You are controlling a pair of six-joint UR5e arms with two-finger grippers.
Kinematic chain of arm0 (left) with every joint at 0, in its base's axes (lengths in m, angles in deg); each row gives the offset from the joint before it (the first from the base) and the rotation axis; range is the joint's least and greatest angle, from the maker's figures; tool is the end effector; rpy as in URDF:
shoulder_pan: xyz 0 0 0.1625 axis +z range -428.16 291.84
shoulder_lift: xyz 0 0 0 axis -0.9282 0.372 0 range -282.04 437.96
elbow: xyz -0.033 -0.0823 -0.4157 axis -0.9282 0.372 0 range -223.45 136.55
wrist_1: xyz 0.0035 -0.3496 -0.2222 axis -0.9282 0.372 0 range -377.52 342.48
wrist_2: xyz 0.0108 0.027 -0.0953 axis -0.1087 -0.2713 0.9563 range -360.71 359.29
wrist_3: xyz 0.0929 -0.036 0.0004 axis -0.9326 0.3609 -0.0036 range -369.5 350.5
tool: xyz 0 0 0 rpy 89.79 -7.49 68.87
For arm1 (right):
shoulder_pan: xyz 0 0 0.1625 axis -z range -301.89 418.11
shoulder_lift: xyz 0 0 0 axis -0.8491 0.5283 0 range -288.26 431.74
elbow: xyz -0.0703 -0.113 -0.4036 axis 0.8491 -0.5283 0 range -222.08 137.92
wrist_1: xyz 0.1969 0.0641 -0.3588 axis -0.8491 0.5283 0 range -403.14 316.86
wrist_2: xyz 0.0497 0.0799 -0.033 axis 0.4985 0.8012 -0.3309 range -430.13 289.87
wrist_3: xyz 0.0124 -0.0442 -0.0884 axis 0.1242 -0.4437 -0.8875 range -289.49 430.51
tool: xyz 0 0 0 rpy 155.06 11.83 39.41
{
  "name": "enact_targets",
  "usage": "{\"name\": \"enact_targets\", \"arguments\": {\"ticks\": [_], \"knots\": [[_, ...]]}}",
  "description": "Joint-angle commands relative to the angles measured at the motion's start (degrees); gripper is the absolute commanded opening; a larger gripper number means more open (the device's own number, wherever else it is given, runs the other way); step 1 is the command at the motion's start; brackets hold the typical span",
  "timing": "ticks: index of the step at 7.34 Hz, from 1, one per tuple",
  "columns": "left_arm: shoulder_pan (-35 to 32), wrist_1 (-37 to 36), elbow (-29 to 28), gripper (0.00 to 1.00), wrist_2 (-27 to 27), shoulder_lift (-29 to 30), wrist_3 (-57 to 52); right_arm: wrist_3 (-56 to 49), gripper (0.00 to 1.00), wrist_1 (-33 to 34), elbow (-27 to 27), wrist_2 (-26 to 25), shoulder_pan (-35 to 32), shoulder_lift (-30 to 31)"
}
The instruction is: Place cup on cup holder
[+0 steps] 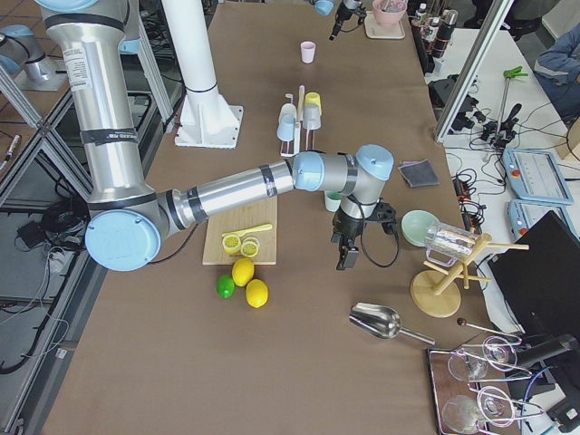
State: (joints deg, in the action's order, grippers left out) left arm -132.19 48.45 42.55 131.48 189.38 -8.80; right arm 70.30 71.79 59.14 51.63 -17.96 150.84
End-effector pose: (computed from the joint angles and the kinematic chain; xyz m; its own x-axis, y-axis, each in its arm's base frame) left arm 0.2118 -0.5864 0.5255 0.7052 0.2439 -0.6657 -0.4264 0.8961 -0.1234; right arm -0.0513 -0.5429 0.5216 0.8305 -0.1831 0.5261 0.2434 0.9688 -0.0471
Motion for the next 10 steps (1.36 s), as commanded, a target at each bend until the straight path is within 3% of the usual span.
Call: {"name": "enact_targets", "arguments": {"ticks": [1, 3, 4, 6, 7, 9, 10], "knots": [[4.42, -0.05, -1.97, 0.99, 0.09, 0.38, -2.1, -5.37, 1.0, 12.89, 1.35, -5.7, 8.97, -7.33], [6.19, -0.05, -2.59, 0.99, 0.26, 0.64, -1.93, -7.51, 1.0, 17.25, -1.71, -8.12, 13.04, -14.91], [6.63, -1.53, -3.98, 0.99, 3.75, 1.51, -1.58, -9.08, 1.0, 17.43, -3.9, -8.29, 14.62, -17.55], [7.42, -3.39, -5.84, 0.99, 6.42, 2.75, -1.58, -19.08, 1.0, 17.96, -15.11, -10.82, 18.57, -27.89], [8.38, -3.65, -6.89, 0.99, 6.42, 2.67, -1.84, -19.99, 1.0, 18.48, -19.7, -15.36, 22.33, -31.6], [9.7, -4.27, -7.25, 0.99, 6.24, 2.4, -2.1, -21.14, 1.0, 18.84, -21.24, -17.34, 25.0, -34.26], [11.71, -5.84, -6.99, 0.99, 6.07, 2.49, -2.19, -21.14, 1.0, 18.93, -22.98, -21.69, 28.14, -36.36]]}}
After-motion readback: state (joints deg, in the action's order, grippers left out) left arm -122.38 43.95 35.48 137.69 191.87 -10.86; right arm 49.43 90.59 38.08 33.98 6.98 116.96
